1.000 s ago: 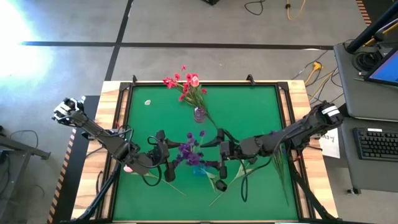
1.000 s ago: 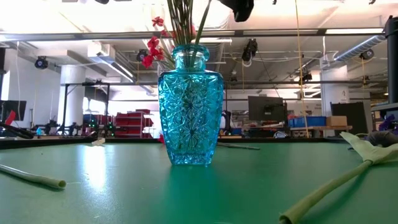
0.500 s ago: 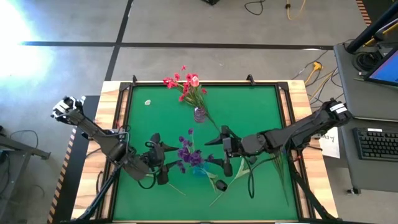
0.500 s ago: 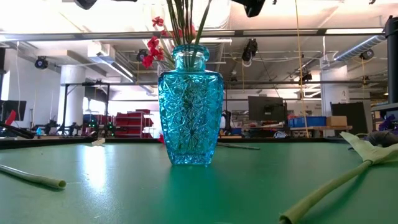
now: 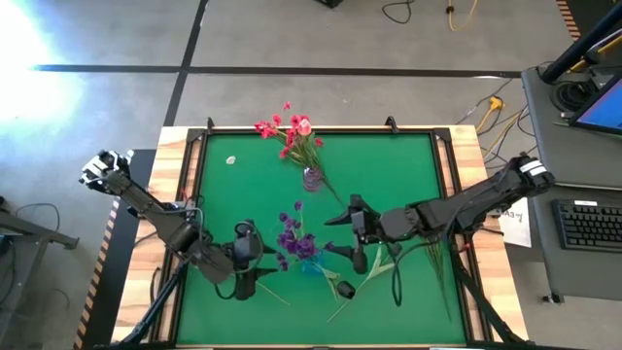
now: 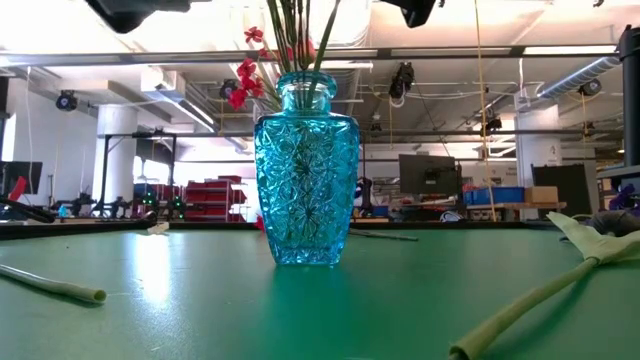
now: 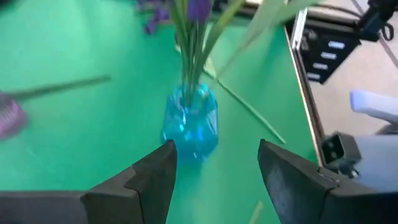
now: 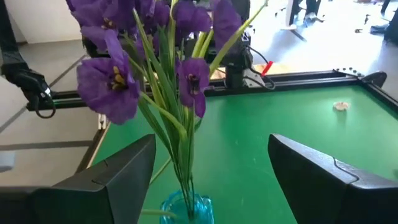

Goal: Sort flowers into vase by color
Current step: Put the top purple flowers into the blue vase, then put the purple flowers into the blue vase

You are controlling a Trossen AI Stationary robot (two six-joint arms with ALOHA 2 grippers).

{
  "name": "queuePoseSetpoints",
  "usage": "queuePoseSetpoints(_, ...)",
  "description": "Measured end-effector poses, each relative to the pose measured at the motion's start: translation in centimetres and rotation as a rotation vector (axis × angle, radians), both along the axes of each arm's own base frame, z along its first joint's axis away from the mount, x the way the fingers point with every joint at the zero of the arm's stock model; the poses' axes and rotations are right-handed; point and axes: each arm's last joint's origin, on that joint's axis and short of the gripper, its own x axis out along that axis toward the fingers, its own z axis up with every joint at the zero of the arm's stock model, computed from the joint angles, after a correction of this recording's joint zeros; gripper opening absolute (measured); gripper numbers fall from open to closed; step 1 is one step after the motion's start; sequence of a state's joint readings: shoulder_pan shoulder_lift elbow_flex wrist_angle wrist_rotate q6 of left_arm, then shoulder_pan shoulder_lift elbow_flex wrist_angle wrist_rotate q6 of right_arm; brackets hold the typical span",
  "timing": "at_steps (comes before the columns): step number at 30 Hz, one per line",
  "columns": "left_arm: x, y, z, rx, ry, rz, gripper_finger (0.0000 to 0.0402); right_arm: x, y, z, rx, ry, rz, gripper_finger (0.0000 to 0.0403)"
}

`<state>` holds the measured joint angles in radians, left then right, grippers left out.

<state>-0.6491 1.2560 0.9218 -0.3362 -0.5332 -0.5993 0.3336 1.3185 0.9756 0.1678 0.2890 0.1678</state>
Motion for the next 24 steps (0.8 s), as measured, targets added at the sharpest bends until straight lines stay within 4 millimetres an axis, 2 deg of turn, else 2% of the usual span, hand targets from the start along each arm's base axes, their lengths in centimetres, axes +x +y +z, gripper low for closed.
queuePoseSetpoints(14, -0.6, 0.1, -0.8, -0.074, 0.114, 0.005, 0.0213, -1.0, -0.4, 0.6, 0.055, 0.028, -0.017, 0.0306)
queuePoseSetpoints(24, -0.9, 0.2, -1.1, -0.096, 0.178, -0.015, 0.0213, -2.4, -0.8, -0.2, 0.154, 0.198, -0.079, 0.0306)
